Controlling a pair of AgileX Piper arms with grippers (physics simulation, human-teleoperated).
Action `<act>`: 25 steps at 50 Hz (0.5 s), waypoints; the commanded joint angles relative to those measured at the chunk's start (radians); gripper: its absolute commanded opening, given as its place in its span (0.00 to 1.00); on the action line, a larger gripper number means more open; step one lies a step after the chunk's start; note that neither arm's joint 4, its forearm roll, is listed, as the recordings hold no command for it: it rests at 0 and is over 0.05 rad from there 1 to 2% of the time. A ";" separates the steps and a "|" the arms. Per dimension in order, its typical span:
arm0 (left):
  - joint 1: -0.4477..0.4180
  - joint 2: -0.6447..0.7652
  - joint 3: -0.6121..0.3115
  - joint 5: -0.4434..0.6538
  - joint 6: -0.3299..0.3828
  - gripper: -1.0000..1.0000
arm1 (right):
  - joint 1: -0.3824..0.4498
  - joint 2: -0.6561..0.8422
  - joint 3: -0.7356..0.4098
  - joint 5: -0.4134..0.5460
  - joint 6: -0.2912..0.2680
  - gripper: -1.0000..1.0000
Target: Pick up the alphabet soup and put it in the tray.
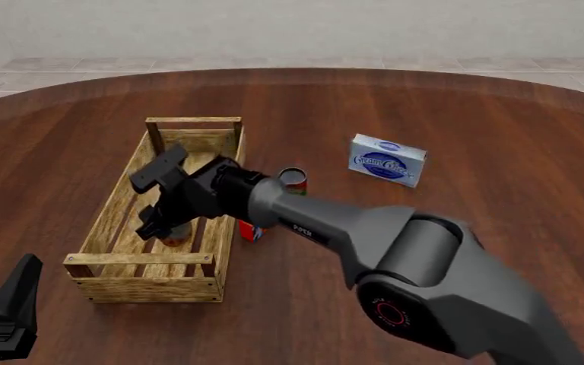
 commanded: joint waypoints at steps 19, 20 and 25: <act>0.000 0.000 0.000 0.000 0.000 1.00 | -0.020 0.055 -0.073 0.030 0.027 0.00; 0.000 0.000 0.000 0.000 0.000 1.00 | -0.020 0.059 -0.076 0.033 0.027 0.00; 0.000 0.000 0.000 0.000 0.000 1.00 | -0.022 0.065 -0.084 0.039 0.027 0.00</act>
